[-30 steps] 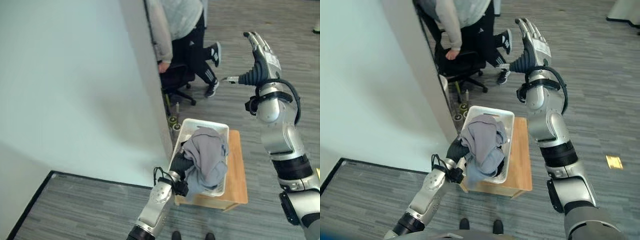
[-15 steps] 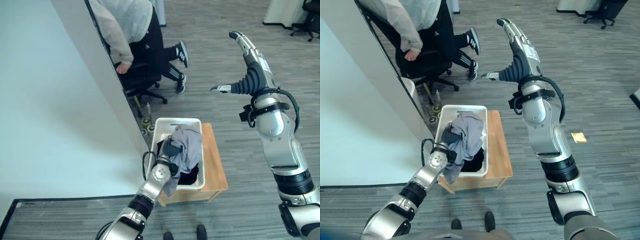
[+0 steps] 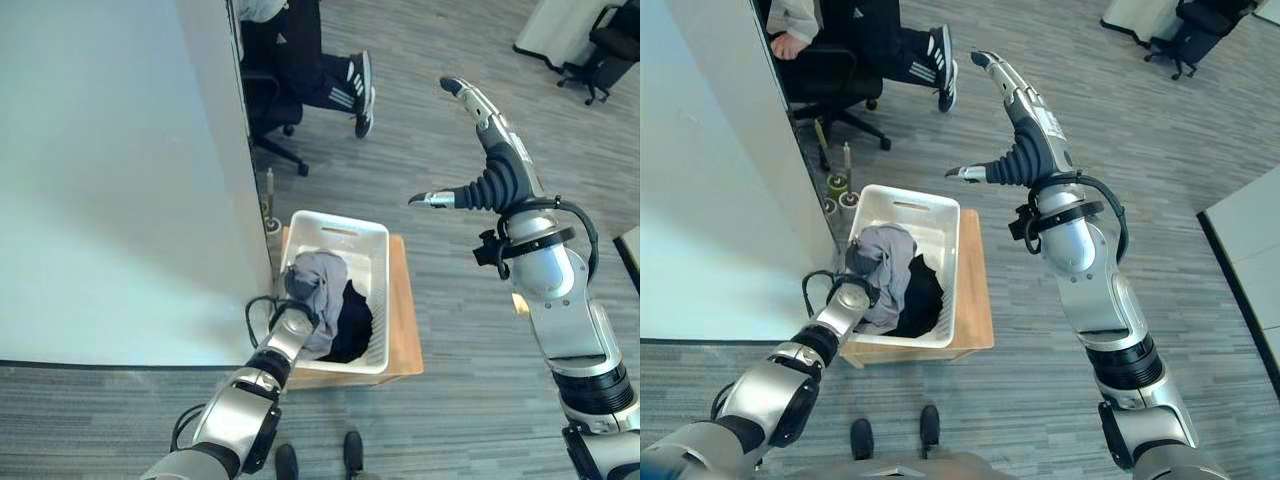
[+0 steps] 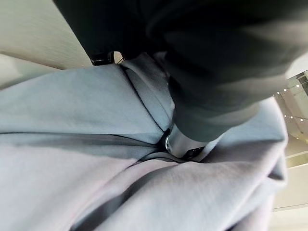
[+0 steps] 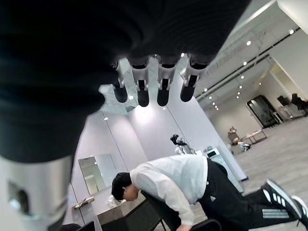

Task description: Pick up bed clothes into laundry basket.

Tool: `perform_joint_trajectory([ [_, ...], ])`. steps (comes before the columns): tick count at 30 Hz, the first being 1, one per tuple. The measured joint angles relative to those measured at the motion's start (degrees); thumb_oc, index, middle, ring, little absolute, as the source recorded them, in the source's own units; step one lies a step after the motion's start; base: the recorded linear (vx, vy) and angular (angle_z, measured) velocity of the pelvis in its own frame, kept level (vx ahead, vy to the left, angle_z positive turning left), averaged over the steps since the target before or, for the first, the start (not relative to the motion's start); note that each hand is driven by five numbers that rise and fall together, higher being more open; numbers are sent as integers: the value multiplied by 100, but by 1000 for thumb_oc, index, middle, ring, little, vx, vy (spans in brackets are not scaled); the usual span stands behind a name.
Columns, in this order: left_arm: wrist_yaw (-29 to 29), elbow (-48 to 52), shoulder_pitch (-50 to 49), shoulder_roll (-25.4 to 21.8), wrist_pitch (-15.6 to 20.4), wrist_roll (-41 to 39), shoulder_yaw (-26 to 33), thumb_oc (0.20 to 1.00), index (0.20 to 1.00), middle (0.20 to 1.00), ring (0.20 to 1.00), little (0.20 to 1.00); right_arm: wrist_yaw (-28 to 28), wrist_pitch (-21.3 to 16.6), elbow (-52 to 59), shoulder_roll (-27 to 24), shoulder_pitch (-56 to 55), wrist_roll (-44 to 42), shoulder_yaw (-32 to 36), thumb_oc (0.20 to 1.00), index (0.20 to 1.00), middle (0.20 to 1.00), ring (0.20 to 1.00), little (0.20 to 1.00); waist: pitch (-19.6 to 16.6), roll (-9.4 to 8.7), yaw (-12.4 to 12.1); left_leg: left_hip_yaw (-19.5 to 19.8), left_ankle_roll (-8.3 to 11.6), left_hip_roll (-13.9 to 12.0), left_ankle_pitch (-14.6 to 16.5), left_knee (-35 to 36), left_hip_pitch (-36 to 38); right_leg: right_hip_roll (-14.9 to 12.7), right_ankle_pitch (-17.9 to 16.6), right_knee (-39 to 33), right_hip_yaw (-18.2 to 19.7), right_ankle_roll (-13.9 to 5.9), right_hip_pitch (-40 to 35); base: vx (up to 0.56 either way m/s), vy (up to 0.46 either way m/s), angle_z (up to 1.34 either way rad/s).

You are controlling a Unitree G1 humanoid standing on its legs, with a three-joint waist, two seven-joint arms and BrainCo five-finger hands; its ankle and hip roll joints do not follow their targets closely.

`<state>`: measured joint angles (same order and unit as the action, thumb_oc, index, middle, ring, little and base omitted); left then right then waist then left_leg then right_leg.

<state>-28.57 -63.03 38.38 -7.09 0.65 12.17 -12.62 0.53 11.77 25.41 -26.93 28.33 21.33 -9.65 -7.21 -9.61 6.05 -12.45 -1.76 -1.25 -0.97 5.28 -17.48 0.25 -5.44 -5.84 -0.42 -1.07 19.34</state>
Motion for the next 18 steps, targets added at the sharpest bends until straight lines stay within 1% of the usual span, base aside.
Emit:
perform_joint_trajectory([
  [3,-7,92,25,7,-36,27,-200,200,200,200,200,200,0,-18,-8,0,-134,0,7,1000,1000,1000,1000,1000,11,15,-20,27,-2,3,-3,0,-82,-3,0,0,-34,0,72,-2,13,5],
  [6,12,345,2,37,-92,44,-497,200,200,200,200,200,1,-15,13,43,-192,4,24,1000,1000,1000,1000,1000,51,72,-39,58,-7,8,-7,0,-90,-8,0,0,-70,0,75,8,27,4],
  [7,22,629,-60,68,-91,85,-598,542,542,542,542,542,-4,-15,19,134,-192,5,28,1000,1000,1000,1000,1000,98,136,-60,68,-9,16,-8,0,-90,-17,0,-1,-79,0,70,10,10,4],
  [8,41,894,-95,122,-83,210,-627,1000,1000,1000,1000,1000,-3,-13,18,151,-194,5,22,1000,1000,1000,1000,1000,146,202,-121,69,-13,31,-10,0,-92,-33,0,-1,-84,0,70,0,0,0],
  [9,89,1312,-225,253,-75,261,-608,1000,1000,1000,1000,1000,-3,-2,15,160,-196,7,20,1000,1000,1000,1000,1000,184,292,-184,70,-18,46,-13,-1,-91,-48,0,0,-87,0,69,0,0,0],
  [10,127,1612,-364,312,-57,262,-612,1000,1000,1000,1000,1000,-4,4,13,177,-201,12,19,1000,1000,1000,1000,1000,179,344,-200,77,-19,47,-14,-1,-87,-49,0,0,-95,0,61,0,0,0],
  [11,223,2232,-739,394,-22,249,-577,1000,1000,1000,1000,1000,-13,-1,-57,362,-255,66,10,1000,1000,1000,1000,1000,190,400,-248,83,-21,46,-16,-1,-34,-45,1,0,-104,0,7,61,-21,1],
  [12,302,2720,-1067,573,61,201,-524,1000,1000,1000,1000,1000,-6,35,-194,505,-346,98,-22,1000,1000,1000,1000,1000,201,452,-294,87,-22,45,-16,-1,11,-43,1,0,-107,0,-40,55,-35,1],
  [13,518,3360,-1522,869,193,-52,-392,1000,1000,1000,1000,1000,57,71,-424,621,-361,110,-144,1000,1000,1000,1000,1000,223,536,-345,95,-22,50,-16,-1,36,-49,4,0,-122,-3,-71,41,-53,2],
  [14,719,4100,-2146,1193,450,-353,-303,1000,1000,1000,1000,1000,172,93,-625,778,-486,101,-254,1000,1000,1000,1000,1000,252,587,-362,99,-22,51,-15,-1,81,-49,8,-2,-127,-7,-116,38,-72,7],
  [15,961,4351,-2333,1114,628,-635,-513,1000,1000,1000,1000,1000,280,152,-695,795,-603,77,-366,1000,1000,1000,1000,1000,293,623,-394,137,-21,50,-16,-2,117,-46,19,-1,-152,-11,-166,42,-73,13],
  [17,1461,4328,-2325,1129,1060,-1360,-422,1000,1000,1000,1000,1000,432,178,-691,755,-829,-16,-365,1000,1000,1000,1000,1000,316,683,-451,193,-21,45,-16,-1,182,-50,64,-3,-194,-16,-253,59,-60,16],
  [18,1629,4310,-2342,1121,1180,-1581,-392,1000,1000,1000,1000,1000,474,181,-681,760,-960,-72,-351,1000,1000,1000,1000,1000,326,697,-450,206,-20,54,-15,0,252,-59,102,-6,-194,-16,-329,73,-61,10],
])
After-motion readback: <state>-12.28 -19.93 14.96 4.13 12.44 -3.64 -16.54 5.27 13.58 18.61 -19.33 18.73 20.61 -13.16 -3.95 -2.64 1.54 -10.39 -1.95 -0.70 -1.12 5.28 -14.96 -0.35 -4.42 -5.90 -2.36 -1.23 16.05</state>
